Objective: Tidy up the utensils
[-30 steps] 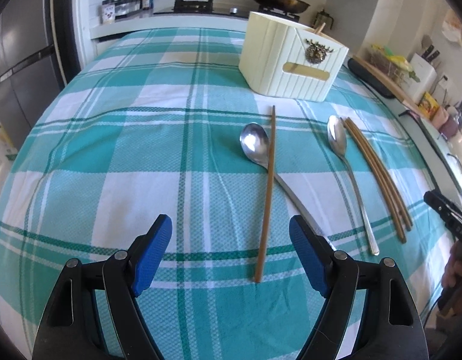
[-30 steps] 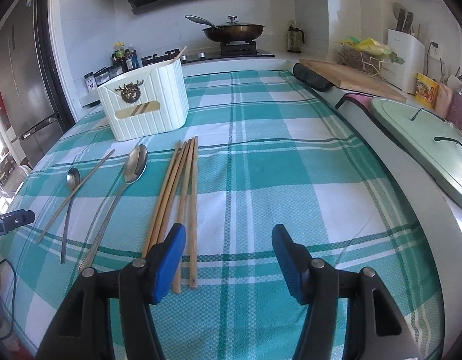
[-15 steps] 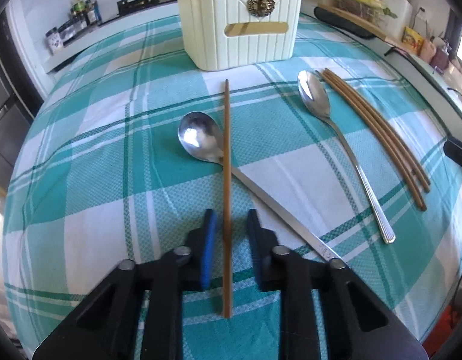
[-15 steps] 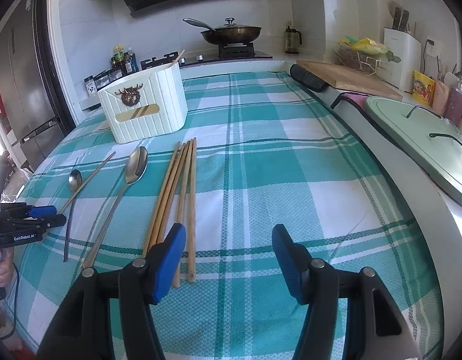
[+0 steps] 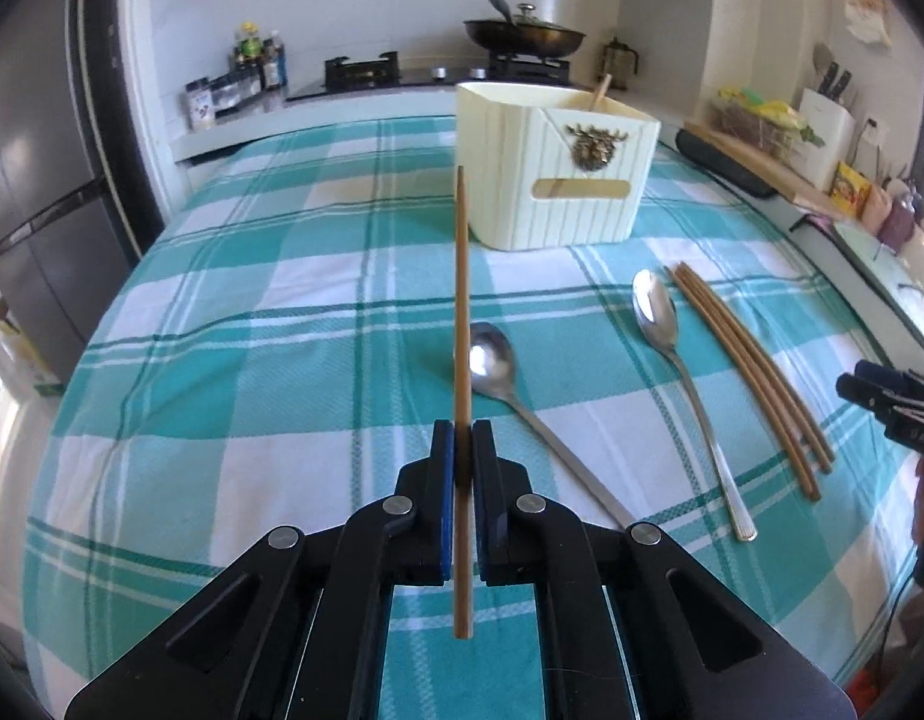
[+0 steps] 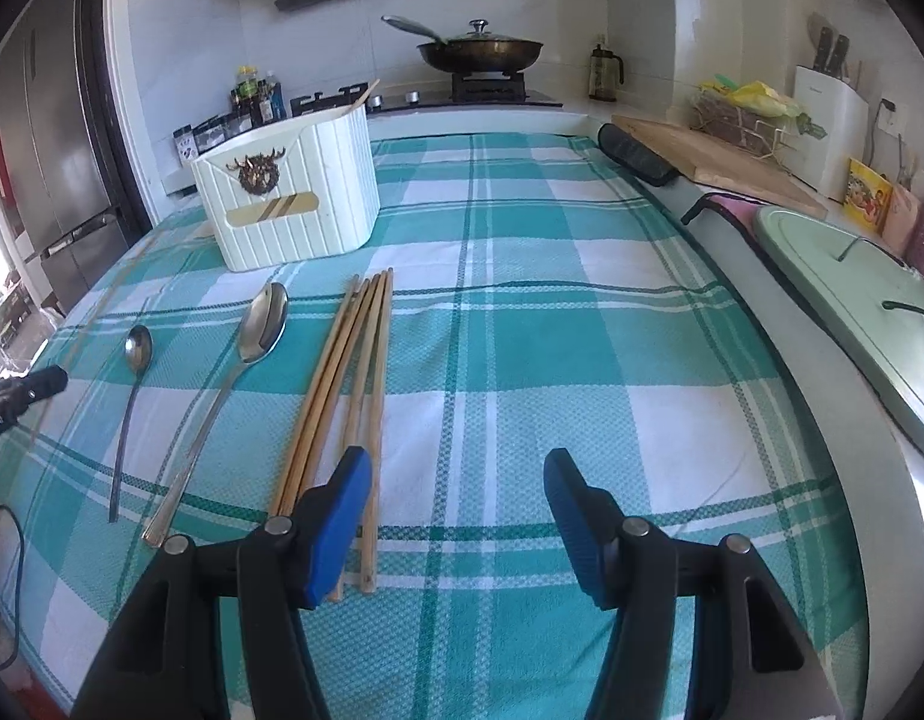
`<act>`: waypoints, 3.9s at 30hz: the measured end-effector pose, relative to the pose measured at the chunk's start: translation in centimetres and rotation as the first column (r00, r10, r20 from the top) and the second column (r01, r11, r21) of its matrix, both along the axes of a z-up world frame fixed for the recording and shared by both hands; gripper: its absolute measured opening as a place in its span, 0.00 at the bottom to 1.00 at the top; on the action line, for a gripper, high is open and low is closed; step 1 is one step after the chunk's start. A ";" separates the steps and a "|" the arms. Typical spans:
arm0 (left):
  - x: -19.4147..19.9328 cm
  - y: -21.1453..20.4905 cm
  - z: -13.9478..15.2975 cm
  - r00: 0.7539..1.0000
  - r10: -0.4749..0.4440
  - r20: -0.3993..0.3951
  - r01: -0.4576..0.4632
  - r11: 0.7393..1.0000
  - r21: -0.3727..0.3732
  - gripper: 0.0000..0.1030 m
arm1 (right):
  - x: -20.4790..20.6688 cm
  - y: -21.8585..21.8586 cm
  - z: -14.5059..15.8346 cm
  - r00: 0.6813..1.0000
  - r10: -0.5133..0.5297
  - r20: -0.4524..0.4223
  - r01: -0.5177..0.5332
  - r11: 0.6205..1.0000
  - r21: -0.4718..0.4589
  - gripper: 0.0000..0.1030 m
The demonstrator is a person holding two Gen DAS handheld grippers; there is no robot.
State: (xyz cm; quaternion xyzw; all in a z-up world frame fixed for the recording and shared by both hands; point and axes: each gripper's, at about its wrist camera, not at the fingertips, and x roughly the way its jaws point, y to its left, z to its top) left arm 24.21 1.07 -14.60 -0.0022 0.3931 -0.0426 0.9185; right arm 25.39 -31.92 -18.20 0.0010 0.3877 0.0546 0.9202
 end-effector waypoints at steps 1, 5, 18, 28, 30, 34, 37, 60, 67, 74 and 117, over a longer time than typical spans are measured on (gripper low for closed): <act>0.0 0.7 -0.1 1.000 0.018 -0.007 -0.018 1.000 -0.003 0.03 | 0.5 0.2 -0.2 1.000 0.019 -0.016 -0.019 1.000 0.002 0.59; 0.0 3.0 -1.9 0.994 0.083 -0.065 -0.084 0.996 -0.014 0.03 | 2.5 1.5 -1.3 0.991 0.103 -0.089 -0.103 0.995 0.003 0.38; 0.1 3.1 -4.6 0.987 0.093 -0.133 -0.094 0.996 -0.001 0.08 | 4.6 4.1 -2.6 0.965 0.170 -0.201 -0.192 0.977 -0.094 0.08; -0.9 5.2 -4.1 0.984 0.115 -0.139 -0.122 0.991 -0.046 0.66 | 1.7 -1.0 -2.6 0.979 -0.002 -0.205 -0.029 0.988 -0.152 0.07; -0.6 5.1 -4.3 0.983 0.110 -0.145 -0.117 0.992 -0.041 0.69 | 0.6 -2.0 -2.5 0.980 -0.028 -0.198 -0.008 0.984 -0.180 0.07; 0.2 4.3 -4.7 0.984 0.110 -0.139 -0.112 0.994 -0.009 0.74 | -0.1 -3.4 -2.5 0.987 -0.034 -0.158 0.011 0.989 -0.149 0.12; 0.7 3.9 -5.1 0.984 0.112 -0.141 -0.111 0.994 0.014 0.83 | 0.2 -4.0 -2.7 0.991 -0.027 -0.133 0.012 0.994 -0.109 0.43; 0.8 3.9 -5.8 0.981 0.112 -0.160 -0.105 0.993 0.049 1.00 | 0.7 -3.8 -3.3 0.996 0.004 -0.086 -0.009 0.998 -0.065 0.56; 0.9 3.9 -5.8 0.980 0.094 -0.176 -0.087 0.995 0.050 1.00 | 0.7 -3.7 -3.3 0.996 0.007 -0.087 -0.013 0.998 -0.067 0.57; 2.0 4.1 -5.4 0.962 0.056 -0.267 -0.045 0.998 0.050 0.99 | 0.8 -3.7 -3.2 0.995 0.015 -0.099 -0.022 0.997 -0.070 0.58; 5.6 7.6 12.8 0.993 -0.017 0.119 0.042 0.976 -0.214 0.03 | 6.3 0.0 14.4 0.969 0.216 0.121 -0.223 0.974 0.046 0.06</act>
